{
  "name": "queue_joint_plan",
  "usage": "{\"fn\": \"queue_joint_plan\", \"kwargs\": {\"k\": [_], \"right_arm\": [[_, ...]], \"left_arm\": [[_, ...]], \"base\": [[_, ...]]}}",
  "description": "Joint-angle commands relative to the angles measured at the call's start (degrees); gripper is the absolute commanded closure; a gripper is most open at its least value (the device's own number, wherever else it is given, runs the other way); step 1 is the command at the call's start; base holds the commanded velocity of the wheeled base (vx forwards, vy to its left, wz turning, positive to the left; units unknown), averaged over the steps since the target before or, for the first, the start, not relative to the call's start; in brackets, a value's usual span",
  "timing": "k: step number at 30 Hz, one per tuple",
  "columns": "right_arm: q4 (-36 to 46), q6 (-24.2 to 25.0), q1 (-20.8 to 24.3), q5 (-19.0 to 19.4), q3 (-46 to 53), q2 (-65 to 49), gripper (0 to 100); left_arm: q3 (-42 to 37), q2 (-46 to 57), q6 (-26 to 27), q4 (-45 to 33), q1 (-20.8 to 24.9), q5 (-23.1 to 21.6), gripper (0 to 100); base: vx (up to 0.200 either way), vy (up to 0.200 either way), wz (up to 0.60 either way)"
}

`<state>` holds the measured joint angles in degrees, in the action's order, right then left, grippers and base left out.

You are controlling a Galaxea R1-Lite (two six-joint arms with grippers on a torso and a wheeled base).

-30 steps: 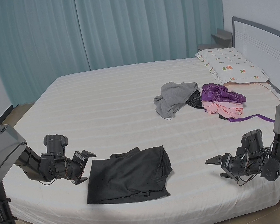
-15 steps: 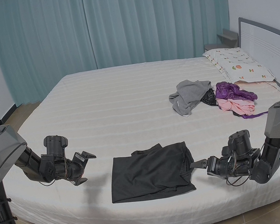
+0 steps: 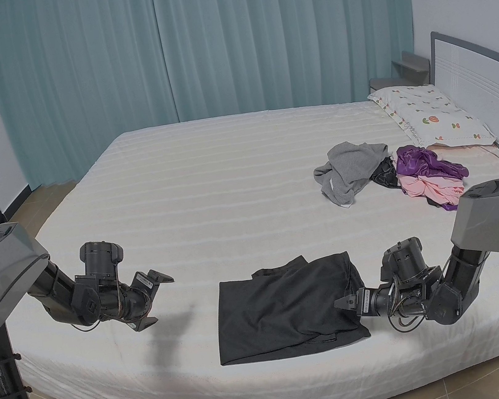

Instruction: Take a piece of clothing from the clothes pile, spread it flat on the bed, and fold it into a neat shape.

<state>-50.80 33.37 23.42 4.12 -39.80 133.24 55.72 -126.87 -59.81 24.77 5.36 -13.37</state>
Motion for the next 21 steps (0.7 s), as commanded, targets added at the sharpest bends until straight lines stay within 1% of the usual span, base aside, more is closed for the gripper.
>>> {"fn": "queue_joint_plan", "kwargs": {"k": [1,4,5,6,11,16,18,21], "right_arm": [[2.19,-0.32,0.22,-0.08,-3.53,0.61,0],[6.5,-0.67,0.22,0.19,-5.55,0.79,0],[6.68,-0.76,0.22,0.27,-5.64,0.79,100],[7.91,-1.11,0.22,0.36,-6.16,0.7,100],[8.08,-1.64,0.14,0.01,-5.2,-0.44,100],[8.08,-1.55,-0.57,0.71,-0.8,-5.45,100],[8.0,-1.46,-1.01,0.8,0.16,-6.42,100],[7.82,-1.37,-2.94,2.3,2.89,-8.26,100]], "left_arm": [[0.0,-0.13,-0.05,0.01,-0.09,0.01,0],[0.0,-0.13,-0.05,0.01,-0.18,0.01,0],[0.0,-0.13,-0.05,0.01,-0.09,0.01,0],[0.0,-0.13,-0.05,0.01,-0.09,0.01,0],[0.0,-0.13,-0.05,0.01,-0.09,0.01,0],[0.0,-0.13,-0.05,0.01,-0.09,0.01,0],[0.0,-0.13,-0.05,0.01,-0.09,0.01,0],[0.0,-0.13,-0.05,0.01,-0.09,0.01,0]], "base": [[0.0,0.0,0.0],[0.0,0.0,0.0],[0.0,0.0,0.0],[0.0,0.0,0.0],[0.0,0.0,0.0],[0.0,0.0,0.0],[0.0,0.0,0.0],[0.0,0.0,0.0]]}}
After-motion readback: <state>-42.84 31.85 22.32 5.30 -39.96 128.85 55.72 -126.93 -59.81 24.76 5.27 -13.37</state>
